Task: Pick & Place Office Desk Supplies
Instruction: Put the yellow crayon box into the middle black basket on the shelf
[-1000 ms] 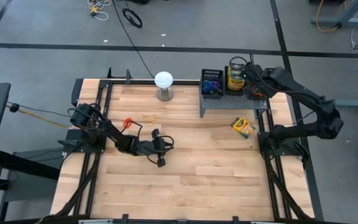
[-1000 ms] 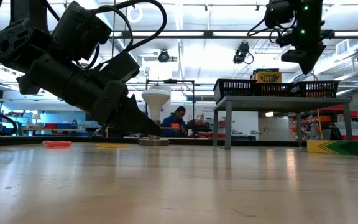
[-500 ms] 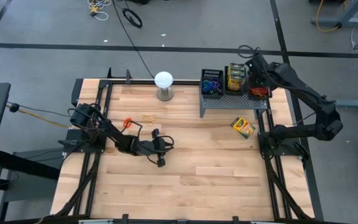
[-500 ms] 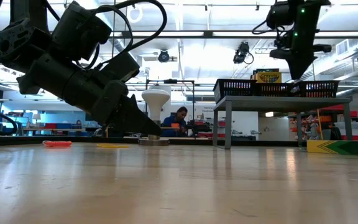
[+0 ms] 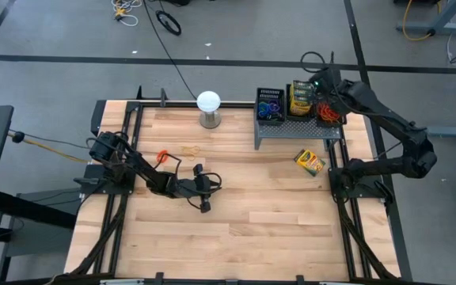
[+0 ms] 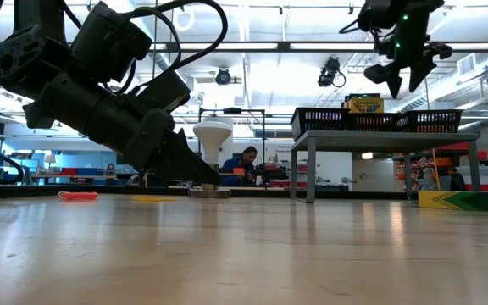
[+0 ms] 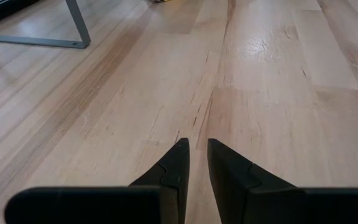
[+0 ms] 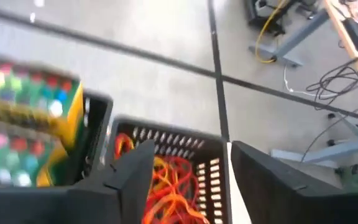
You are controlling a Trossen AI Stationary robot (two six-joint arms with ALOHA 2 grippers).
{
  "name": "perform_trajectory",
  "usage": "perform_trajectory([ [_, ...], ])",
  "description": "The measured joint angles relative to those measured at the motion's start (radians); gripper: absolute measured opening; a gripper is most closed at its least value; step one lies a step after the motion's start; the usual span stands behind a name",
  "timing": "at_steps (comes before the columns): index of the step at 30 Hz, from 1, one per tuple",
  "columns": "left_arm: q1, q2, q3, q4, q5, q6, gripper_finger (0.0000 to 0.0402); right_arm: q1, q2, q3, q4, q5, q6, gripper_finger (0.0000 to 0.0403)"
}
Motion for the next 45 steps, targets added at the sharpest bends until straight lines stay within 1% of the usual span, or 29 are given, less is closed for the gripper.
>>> perform_trajectory([
  [2, 0.000, 0.000, 0.000, 0.000, 0.000, 0.000, 0.0063, 0.004, 0.000, 0.000, 0.024, 0.024, 0.050, 0.0231],
  [7, 0.000, 0.000, 0.000, 0.000, 0.000, 0.000, 0.0063, 0.001, 0.000, 0.000, 0.065, 0.021, 0.157, 0.0244],
  [10, 0.000, 0.000, 0.000, 0.000, 0.000, -0.004, 0.0063, 0.001, 0.000, 0.000, 0.073, 0.030, 0.135, 0.0242],
  [12, 0.000, 0.000, 0.000, -0.001, 0.002, -0.008, 0.0063, 0.007, -0.003, 0.000, 0.061, 0.003, 0.069, 0.0232],
  [13, 0.000, 0.000, 0.000, -0.001, 0.011, -0.009, 0.0063, 0.013, -0.008, 0.000, 0.044, -0.035, 0.030, 0.0222],
  [16, 0.000, 0.000, 0.000, 0.000, 0.038, -0.008, 0.0063, 0.063, -0.035, 0.001, -0.065, -0.156, -0.059, 0.0169],
  [18, 0.000, 0.000, 0.000, -0.001, 0.042, -0.009, 0.0063, 0.139, -0.064, -0.005, -0.162, -0.185, -0.076, 0.0116],
  [21, 0.000, 0.000, 0.000, 0.000, 0.042, -0.016, 0.0063, 0.286, -0.130, -0.033, -0.254, -0.181, -0.041, 0.0029],
  [22, 0.000, 0.000, 0.000, 0.000, 0.042, -0.018, 0.0063, 0.339, -0.154, -0.040, -0.271, -0.180, -0.017, 0.0015],
  [26, 0.000, 0.000, 0.000, 0.000, 0.042, -0.019, 0.0063, 0.586, -0.249, -0.106, -0.278, -0.172, 0.124, 0.0015],
  [29, 0.000, 0.000, 0.000, 0.000, 0.042, -0.020, 0.0063, 0.764, -0.272, -0.210, -0.257, -0.153, 0.259, 0.0005],
  [32, 0.000, 0.000, 0.000, 0.000, 0.042, -0.020, 0.0063, 0.887, -0.243, -0.334, -0.187, -0.151, 0.367, 0.0008],
  [35, 0.000, 0.000, 0.000, 0.001, 0.042, -0.021, 0.0063, 0.957, -0.176, -0.427, -0.123, -0.151, 0.436, 0.0005],
  [40, 0.000, 0.000, 0.000, 0.000, 0.042, -0.023, 0.0063, 0.972, -0.025, -0.491, -0.121, -0.111, 0.543, 0.0005],
  [45, 0.000, 0.000, 0.000, 0.000, 0.042, -0.023, 0.0063, 0.950, 0.108, -0.509, -0.113, -0.104, 0.565, 0.0006],
])
